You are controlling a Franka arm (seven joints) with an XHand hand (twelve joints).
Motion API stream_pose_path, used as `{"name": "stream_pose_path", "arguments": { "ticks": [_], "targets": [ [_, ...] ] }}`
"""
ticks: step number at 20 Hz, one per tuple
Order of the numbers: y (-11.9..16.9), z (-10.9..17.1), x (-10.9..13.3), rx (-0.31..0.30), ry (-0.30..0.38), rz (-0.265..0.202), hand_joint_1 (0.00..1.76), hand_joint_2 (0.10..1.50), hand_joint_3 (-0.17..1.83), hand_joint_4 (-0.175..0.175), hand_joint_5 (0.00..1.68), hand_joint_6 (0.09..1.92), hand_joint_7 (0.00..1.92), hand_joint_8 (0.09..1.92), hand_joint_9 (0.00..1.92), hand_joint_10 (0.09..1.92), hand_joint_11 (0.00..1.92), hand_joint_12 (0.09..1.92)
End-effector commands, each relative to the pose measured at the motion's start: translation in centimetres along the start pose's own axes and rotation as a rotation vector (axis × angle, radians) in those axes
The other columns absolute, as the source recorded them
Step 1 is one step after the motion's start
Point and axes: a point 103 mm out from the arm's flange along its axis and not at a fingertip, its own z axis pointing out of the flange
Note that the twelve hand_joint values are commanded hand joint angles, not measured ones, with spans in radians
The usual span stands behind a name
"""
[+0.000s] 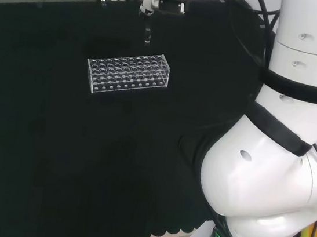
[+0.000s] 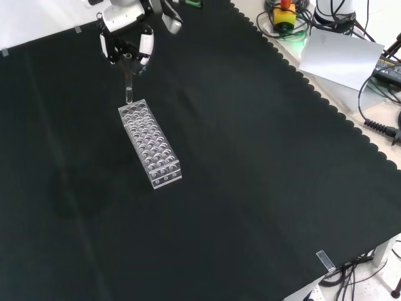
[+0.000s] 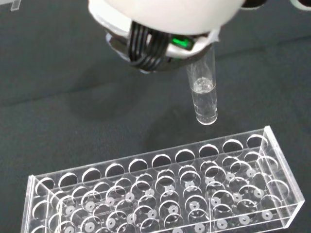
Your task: Put the test tube back in the rack.
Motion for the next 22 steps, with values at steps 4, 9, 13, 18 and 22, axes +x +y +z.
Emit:
{"name": "stream_pose_path", "arguments": {
  "ticks": [4,9,13,18,22],
  "targets": [
    [1.7,2.1,-0.3,0.036,0.012,0.006,1.23,0.65,0.63,-0.175,1.34,0.53,1.75,0.40,1.68,0.57,1.33,0.81],
    [2.8,3.3,-0.5,0.055,0.028,0.020,1.23,0.65,0.63,-0.175,1.34,0.53,1.75,0.40,1.68,0.57,1.33,0.81],
    [3.3,4.6,-0.7,0.075,0.029,0.025,1.23,0.65,0.63,-0.175,1.34,0.53,1.75,0.40,1.68,0.57,1.33,0.81],
    [3.8,5.3,-0.7,0.086,0.020,0.022,1.23,0.65,0.63,-0.175,1.34,0.53,1.75,0.40,1.68,0.57,1.33,0.81],
    [4.1,5.5,-0.7,0.089,0.004,0.017,1.23,0.65,0.63,-0.175,1.34,0.53,1.75,0.40,1.68,0.57,1.33,0.81]
  ]
}}
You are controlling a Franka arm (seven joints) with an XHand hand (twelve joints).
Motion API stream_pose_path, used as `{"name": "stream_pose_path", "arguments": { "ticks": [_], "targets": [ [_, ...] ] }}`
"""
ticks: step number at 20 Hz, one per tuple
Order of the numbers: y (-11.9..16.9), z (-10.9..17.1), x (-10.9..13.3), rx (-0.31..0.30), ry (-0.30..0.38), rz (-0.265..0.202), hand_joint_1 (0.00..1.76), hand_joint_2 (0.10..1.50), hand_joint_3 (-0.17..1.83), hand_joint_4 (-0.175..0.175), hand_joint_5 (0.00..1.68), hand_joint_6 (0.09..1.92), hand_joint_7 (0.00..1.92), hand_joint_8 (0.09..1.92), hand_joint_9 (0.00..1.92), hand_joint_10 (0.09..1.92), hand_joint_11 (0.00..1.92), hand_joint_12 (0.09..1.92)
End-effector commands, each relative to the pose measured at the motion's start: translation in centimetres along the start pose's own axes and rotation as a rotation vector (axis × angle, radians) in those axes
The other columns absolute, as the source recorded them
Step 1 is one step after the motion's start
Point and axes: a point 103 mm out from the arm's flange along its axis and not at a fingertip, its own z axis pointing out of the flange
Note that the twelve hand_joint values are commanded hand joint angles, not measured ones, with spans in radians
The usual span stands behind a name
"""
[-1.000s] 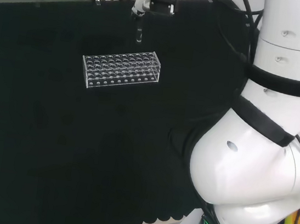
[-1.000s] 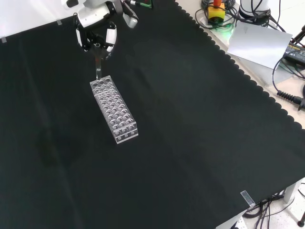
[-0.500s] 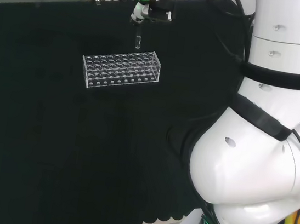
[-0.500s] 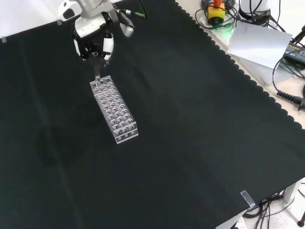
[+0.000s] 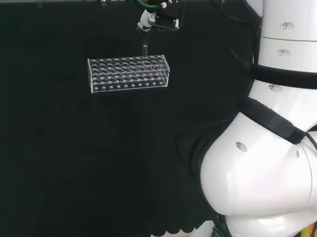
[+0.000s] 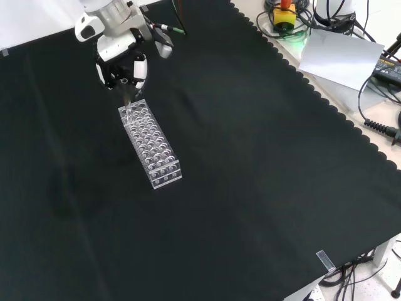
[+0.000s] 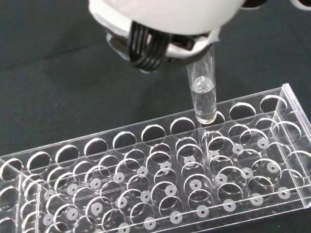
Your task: Put the test tube back in the rack.
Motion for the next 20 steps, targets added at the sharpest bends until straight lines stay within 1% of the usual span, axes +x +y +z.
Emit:
{"name": "stream_pose_path", "arguments": {
  "ticks": [1,7,16,20],
  "targets": [
    [0.3,0.3,-0.1,0.007,-0.020,-0.006,1.23,0.65,0.63,-0.175,1.34,0.53,1.75,0.40,1.68,0.57,1.33,0.81],
    [0.2,0.3,-0.5,0.010,-0.034,-0.008,1.23,0.65,0.63,-0.175,1.34,0.53,1.75,0.40,1.68,0.57,1.33,0.81],
    [0.4,1.8,-0.4,0.035,-0.038,-0.006,1.23,0.65,0.63,-0.175,1.34,0.53,1.75,0.40,1.68,0.57,1.33,0.81],
    [0.5,1.9,-0.5,0.042,-0.033,-0.002,1.23,0.65,0.63,-0.175,1.34,0.53,1.75,0.40,1.68,0.57,1.33,0.81]
  ]
}}
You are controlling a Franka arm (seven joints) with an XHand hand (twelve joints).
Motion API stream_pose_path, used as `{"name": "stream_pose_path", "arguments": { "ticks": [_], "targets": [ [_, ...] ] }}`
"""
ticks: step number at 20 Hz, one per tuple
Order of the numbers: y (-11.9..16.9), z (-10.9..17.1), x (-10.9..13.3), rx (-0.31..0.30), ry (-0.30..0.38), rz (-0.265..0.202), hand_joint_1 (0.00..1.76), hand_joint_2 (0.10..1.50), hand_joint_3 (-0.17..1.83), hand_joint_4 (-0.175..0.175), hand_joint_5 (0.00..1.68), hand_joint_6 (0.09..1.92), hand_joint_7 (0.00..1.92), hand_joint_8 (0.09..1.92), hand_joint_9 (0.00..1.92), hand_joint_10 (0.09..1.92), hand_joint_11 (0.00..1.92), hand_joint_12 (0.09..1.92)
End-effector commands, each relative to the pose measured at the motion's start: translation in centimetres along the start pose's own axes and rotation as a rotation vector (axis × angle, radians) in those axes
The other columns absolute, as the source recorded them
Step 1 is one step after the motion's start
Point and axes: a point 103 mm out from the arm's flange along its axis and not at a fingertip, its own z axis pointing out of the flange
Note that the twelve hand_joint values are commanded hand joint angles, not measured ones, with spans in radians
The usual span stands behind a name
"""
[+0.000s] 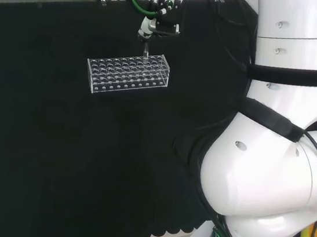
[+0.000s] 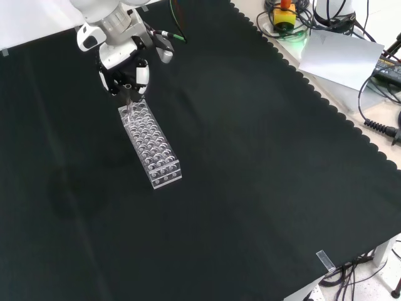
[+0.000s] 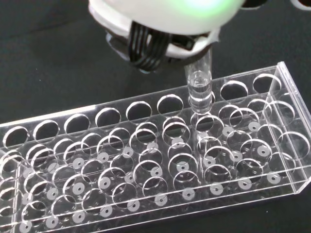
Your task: Put the test tube back in the rack.
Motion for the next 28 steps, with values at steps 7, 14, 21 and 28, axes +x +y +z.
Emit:
{"name": "stream_pose_path", "arguments": {
  "ticks": [7,14,21,28],
  "targets": [
    [0.7,0.6,0.1,0.016,0.000,0.011,1.23,0.65,0.63,-0.175,1.33,0.53,1.75,0.40,1.68,0.57,1.33,0.81],
    [2.1,1.8,-0.4,0.031,0.013,0.033,1.23,0.65,0.63,-0.175,1.33,0.53,1.75,0.40,1.68,0.57,1.33,0.82],
    [2.1,2.9,-0.7,0.050,0.011,0.037,1.23,0.65,0.63,-0.175,1.33,0.53,1.75,0.40,1.68,0.57,1.33,0.82],
    [1.8,4.5,-0.3,0.077,0.008,0.021,1.23,0.65,0.63,-0.175,1.33,0.53,1.75,0.40,1.68,0.57,1.33,0.82]
  ]
}}
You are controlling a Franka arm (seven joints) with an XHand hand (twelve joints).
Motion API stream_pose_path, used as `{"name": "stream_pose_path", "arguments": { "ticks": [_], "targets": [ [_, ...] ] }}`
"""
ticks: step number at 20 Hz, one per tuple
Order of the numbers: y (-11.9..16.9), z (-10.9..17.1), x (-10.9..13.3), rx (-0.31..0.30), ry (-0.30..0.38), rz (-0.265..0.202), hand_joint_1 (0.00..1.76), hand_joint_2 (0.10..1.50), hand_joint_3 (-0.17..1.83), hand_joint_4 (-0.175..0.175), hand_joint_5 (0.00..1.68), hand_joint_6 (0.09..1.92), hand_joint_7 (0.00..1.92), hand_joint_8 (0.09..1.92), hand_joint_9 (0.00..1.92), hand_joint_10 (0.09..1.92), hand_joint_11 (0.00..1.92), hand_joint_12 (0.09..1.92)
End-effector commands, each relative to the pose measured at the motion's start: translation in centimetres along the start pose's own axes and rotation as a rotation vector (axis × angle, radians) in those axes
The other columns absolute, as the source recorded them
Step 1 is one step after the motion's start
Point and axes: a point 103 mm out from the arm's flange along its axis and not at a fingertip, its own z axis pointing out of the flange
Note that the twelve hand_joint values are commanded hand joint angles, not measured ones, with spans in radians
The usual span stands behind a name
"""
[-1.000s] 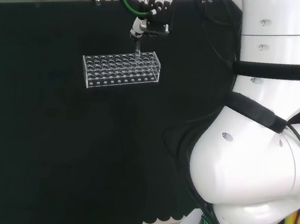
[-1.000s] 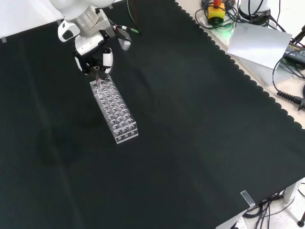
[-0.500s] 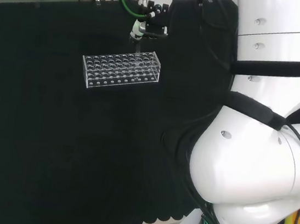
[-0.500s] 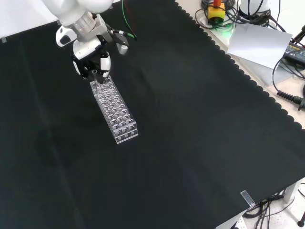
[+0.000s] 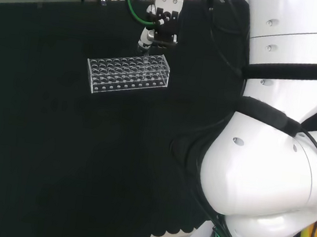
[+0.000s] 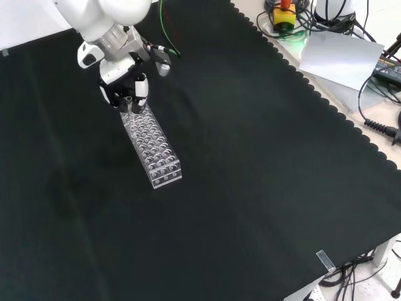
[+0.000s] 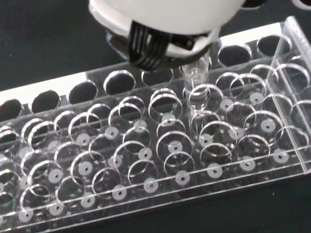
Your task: Put the test tube back in the rack.
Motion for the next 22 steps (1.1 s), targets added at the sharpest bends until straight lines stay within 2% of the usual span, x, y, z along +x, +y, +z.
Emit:
{"name": "stream_pose_path", "arguments": {
  "ticks": [1,8,10,12,13,15,16,19,22],
  "targets": [
    [-0.3,1.2,0.3,0.022,-0.003,-0.013,1.23,0.65,0.63,-0.175,1.33,0.53,1.75,0.40,1.68,0.57,1.33,0.82],
    [-0.6,2.0,0.7,0.036,-0.007,-0.022,1.23,0.65,0.63,-0.175,1.33,0.53,1.75,0.40,1.68,0.57,1.33,0.82],
    [-0.6,2.0,0.6,0.048,0.013,-0.018,1.23,0.65,0.63,-0.175,1.33,0.53,1.75,0.40,1.68,0.57,1.33,0.82],
    [-0.5,2.0,0.5,0.088,0.036,-0.024,1.29,0.61,0.71,-0.175,1.33,0.56,1.51,0.52,1.62,0.62,1.30,0.86],
    [-0.5,2.0,0.4,0.107,0.040,-0.031,1.34,0.66,0.62,-0.175,1.29,0.58,1.42,0.52,1.47,0.68,1.26,0.96],
    [-0.5,1.8,0.3,0.128,0.053,-0.037,1.28,0.82,0.37,-0.175,1.21,0.65,1.31,0.60,1.36,0.71,1.05,1.21],
    [-0.5,1.7,0.2,0.132,0.058,-0.038,1.25,0.79,0.38,-0.164,1.13,0.64,1.27,0.64,1.31,0.71,0.95,1.29],
    [-0.6,1.5,0.2,0.140,0.081,-0.038,1.21,0.60,0.67,-0.115,0.96,0.62,1.06,0.80,1.17,0.74,0.77,1.39],
    [-0.8,1.0,0.3,0.139,0.095,-0.046,1.19,0.55,0.77,-0.076,0.86,0.65,0.90,0.88,1.04,0.76,0.68,1.42]
  ]
}}
